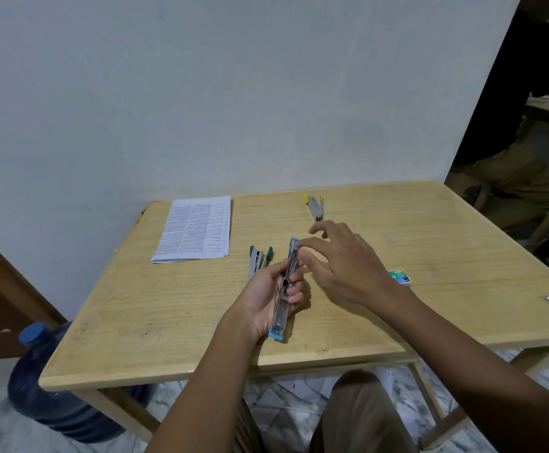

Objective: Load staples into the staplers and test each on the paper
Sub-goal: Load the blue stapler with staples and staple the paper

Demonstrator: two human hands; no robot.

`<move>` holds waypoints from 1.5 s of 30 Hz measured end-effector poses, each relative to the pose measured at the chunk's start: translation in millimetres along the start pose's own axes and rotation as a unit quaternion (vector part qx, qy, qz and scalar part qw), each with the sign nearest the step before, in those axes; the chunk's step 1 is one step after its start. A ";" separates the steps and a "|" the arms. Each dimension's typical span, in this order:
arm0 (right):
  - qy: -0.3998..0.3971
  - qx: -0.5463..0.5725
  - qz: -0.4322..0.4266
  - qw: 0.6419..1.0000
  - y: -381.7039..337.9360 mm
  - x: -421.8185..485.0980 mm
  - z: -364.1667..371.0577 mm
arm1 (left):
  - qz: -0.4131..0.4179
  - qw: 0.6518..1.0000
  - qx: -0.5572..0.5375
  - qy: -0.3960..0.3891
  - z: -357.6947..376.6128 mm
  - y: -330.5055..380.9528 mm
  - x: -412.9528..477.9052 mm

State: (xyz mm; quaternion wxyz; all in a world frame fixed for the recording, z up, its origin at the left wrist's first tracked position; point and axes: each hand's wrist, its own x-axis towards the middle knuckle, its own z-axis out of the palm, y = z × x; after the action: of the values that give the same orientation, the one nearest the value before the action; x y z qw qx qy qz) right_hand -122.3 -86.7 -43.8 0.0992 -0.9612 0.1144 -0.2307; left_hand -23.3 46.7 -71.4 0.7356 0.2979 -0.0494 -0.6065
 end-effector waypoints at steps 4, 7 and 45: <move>0.004 0.139 -0.046 0.989 -10.5 -20.2 -0.8 | 0.004 1.000 0.023 0.006 0.1 0.1 -0.4; 0.038 0.177 -0.091 0.979 -11.8 -27.3 7.3 | 0.012 0.999 0.032 0.018 -0.5 -0.5 -0.3; -0.001 0.141 -0.063 0.988 -27.5 -36.7 -0.1 | 0.008 0.999 0.037 0.034 -4.0 1.9 0.1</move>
State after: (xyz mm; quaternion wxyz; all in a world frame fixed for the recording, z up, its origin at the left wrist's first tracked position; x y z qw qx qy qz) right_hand -149.4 -50.7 -52.5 0.2193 -0.9430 0.0198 -0.2495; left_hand -19.9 48.3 -73.8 0.7302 0.3446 -0.0494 -0.5879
